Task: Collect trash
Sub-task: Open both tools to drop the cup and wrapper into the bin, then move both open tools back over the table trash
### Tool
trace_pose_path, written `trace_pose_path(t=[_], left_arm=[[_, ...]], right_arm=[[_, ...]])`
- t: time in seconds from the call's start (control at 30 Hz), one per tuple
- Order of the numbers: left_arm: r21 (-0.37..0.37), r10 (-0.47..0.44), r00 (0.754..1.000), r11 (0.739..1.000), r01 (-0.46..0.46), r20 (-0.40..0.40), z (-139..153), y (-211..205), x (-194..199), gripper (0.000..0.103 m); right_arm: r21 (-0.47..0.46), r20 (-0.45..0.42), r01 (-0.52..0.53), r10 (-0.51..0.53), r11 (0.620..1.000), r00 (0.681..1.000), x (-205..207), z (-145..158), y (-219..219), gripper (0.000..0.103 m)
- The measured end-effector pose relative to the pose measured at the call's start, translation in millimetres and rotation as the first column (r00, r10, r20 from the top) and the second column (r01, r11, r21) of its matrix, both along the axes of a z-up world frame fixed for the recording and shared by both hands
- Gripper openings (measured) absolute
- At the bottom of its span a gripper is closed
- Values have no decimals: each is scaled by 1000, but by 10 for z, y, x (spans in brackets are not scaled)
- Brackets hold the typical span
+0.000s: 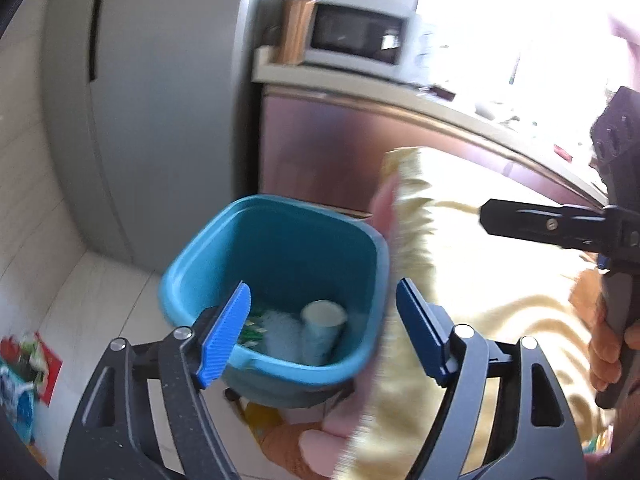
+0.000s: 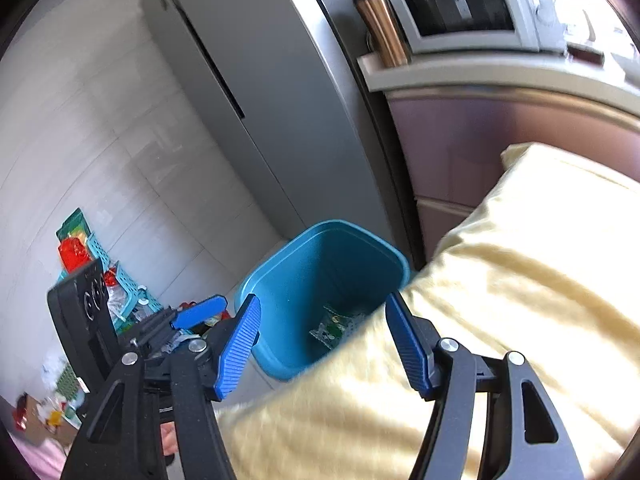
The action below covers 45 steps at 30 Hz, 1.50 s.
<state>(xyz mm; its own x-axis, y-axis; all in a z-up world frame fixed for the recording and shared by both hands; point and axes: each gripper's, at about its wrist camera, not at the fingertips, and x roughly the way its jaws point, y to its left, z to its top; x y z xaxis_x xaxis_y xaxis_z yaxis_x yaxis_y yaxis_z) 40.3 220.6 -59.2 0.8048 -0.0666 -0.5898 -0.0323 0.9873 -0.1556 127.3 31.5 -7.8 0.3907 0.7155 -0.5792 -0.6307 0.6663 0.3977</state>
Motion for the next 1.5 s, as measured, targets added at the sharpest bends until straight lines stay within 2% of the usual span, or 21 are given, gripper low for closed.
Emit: trace_pose_path(t=[0.13,0.27,0.4,0.7,0.83,1.03,1.3,1.37,1.4,1.5], left_arm=[[1,-110,993,994,110,53,162,-335,-87,78],[14,-218,972,976,217,83,272,-705,-107,78],[29,-310,947,951,309,79,286,-1089,-98,78],[37,-485,873,874,484,45,228,-1850,-20,80],[41,-541,841,841,540,11,178,-2138,94,82],[30,-586,808,808,588,-60,92,-2489,355,82],[-7,-640,755,763,646,-146,20,-2771,624,82],[-16,-639,751,763,646,-167,-11,-2802,667,80],[-31,-647,741,756,654,-180,-31,-2816,681,78],[-57,-662,715,741,669,-222,-96,-2854,722,66]], right_arm=[[5,64,42,-42,999,997,-224,131,-374,63],[21,95,112,-113,994,989,-374,188,-804,63],[27,109,191,-192,981,975,-511,169,-1230,63],[5,117,388,-385,922,915,-819,16,-2038,63],[5,99,451,-449,893,888,-897,-78,-2353,63],[16,71,513,-513,858,856,-911,-182,-2657,63],[29,35,543,-544,839,838,-917,-299,-2860,63],[33,27,544,-545,839,838,-912,-320,-2883,63],[35,24,544,-545,839,838,-911,-331,-2891,63],[36,18,541,-542,840,840,-891,-355,-2890,63]])
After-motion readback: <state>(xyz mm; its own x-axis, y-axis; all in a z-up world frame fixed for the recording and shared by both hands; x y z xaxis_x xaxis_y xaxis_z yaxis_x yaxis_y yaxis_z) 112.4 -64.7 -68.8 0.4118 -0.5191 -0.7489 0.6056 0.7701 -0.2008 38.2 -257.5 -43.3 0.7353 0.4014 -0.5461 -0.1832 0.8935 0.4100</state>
